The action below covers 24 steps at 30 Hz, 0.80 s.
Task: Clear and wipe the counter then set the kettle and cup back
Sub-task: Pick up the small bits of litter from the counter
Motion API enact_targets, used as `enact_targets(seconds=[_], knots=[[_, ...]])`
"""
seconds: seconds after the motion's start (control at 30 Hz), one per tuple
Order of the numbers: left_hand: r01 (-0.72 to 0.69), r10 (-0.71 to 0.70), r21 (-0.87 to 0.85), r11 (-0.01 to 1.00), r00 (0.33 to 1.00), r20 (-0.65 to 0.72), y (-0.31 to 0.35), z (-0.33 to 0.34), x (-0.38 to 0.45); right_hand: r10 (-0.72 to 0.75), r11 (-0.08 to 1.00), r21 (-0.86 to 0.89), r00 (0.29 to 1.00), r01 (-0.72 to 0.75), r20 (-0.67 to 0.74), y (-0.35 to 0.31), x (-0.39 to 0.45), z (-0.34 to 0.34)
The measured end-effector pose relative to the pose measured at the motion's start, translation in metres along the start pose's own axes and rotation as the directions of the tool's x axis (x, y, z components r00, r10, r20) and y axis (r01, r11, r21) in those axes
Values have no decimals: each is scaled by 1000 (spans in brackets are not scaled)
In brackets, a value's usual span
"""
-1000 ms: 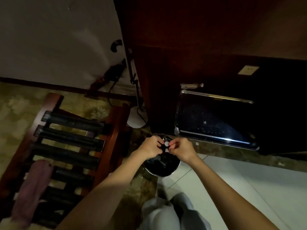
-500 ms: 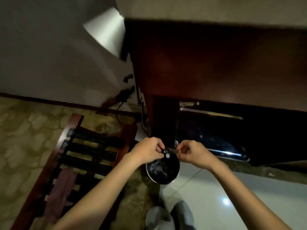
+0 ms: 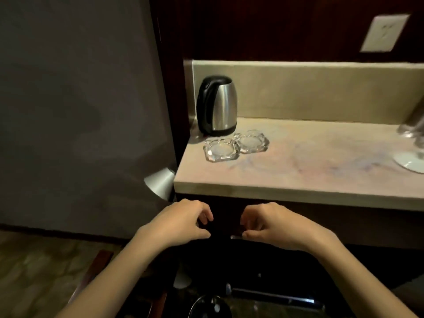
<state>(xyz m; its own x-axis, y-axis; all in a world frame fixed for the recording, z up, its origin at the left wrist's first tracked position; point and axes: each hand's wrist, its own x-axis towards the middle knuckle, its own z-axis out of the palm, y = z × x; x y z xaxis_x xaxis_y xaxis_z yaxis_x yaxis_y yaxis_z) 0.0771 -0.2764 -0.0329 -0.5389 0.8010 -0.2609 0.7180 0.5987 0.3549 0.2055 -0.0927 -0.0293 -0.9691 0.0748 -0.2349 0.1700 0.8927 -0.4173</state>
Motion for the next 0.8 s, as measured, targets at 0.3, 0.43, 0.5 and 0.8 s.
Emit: enact_targets(seconds=[0.3, 0.43, 0.5, 0.8], knots=[[-38, 42, 45, 998, 994, -98, 52, -44, -9, -14, 999, -44, 996, 10, -87, 5, -40, -68], [-68, 77, 82, 994, 990, -120, 81, -47, 11, 12, 999, -33, 995, -16, -102, 27, -57, -82], [-88, 99, 92, 992, 987, -127, 97, -47, 24, 28, 999, -26, 994, -31, -107, 39, -64, -88], [-238, 245, 153, 959, 969, -29, 175, -55, 110, 160, 986, -20, 975, -165, -155, 103, -77, -125]])
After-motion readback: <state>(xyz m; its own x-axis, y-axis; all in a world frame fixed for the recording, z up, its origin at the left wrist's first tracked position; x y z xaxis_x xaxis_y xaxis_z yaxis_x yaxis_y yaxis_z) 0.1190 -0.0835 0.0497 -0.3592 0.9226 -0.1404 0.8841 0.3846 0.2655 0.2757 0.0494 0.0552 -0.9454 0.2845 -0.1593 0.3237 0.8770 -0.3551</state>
